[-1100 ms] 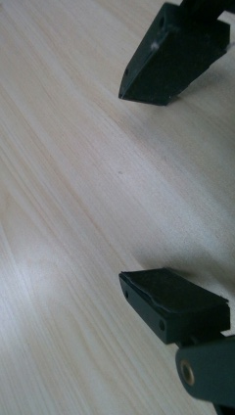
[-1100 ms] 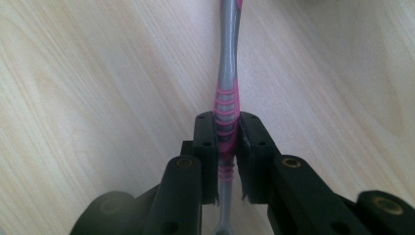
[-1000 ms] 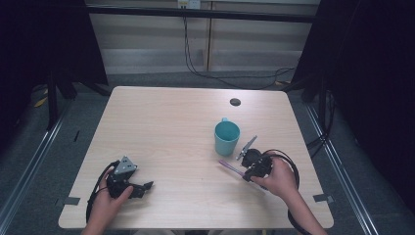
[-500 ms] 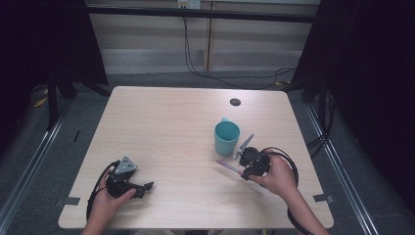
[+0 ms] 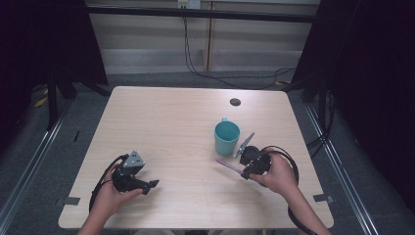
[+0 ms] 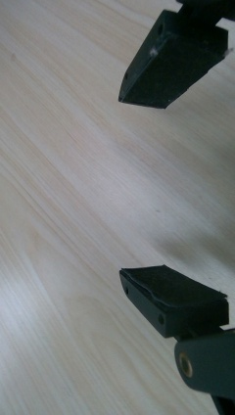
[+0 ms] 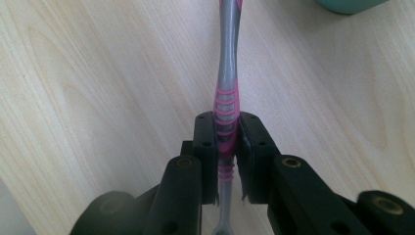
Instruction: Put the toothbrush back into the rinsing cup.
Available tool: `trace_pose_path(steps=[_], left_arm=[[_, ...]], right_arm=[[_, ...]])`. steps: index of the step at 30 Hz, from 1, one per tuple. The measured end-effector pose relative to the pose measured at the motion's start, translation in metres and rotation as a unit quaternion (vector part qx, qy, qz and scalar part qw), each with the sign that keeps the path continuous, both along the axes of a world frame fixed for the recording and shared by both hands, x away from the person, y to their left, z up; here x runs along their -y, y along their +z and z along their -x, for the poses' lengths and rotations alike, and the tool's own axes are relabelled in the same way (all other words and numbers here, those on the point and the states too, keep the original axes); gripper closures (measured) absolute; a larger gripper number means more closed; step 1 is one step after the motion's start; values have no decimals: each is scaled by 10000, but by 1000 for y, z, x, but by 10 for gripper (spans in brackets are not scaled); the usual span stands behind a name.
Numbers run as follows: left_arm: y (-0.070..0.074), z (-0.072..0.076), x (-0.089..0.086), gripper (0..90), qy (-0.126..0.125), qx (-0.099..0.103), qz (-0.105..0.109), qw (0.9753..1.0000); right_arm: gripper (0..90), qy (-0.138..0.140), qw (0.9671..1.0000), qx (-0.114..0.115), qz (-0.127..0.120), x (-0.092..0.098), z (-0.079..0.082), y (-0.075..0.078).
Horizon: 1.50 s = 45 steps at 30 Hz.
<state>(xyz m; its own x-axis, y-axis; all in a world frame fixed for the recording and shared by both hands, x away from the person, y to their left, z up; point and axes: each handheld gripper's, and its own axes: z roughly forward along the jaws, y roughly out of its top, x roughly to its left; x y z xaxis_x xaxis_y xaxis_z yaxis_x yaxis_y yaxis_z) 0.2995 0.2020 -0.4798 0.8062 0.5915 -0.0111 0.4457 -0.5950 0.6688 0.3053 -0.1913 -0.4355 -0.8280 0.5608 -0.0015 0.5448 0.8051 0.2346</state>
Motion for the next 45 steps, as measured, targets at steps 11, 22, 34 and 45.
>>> trace_pose_path(steps=[11, 22, 34, 45], left_arm=[[19, -3, 24, 197, -580, 133, -363, 9976], [36, -10, 41, 219, -930, 286, -698, 9928], [52, -15, 67, 228, -1377, 439, -1052, 9839], [56, -15, 82, 247, -1642, 507, -1350, 9758]], right_arm=[[801, 120, 9999, -79, 83, -8, -2, 3], [801, 267, 9996, -93, 80, -18, -4, 4], [801, 391, 9992, -98, 49, -32, -4, 6], [801, 499, 9986, -123, 90, -43, -5, 6]])
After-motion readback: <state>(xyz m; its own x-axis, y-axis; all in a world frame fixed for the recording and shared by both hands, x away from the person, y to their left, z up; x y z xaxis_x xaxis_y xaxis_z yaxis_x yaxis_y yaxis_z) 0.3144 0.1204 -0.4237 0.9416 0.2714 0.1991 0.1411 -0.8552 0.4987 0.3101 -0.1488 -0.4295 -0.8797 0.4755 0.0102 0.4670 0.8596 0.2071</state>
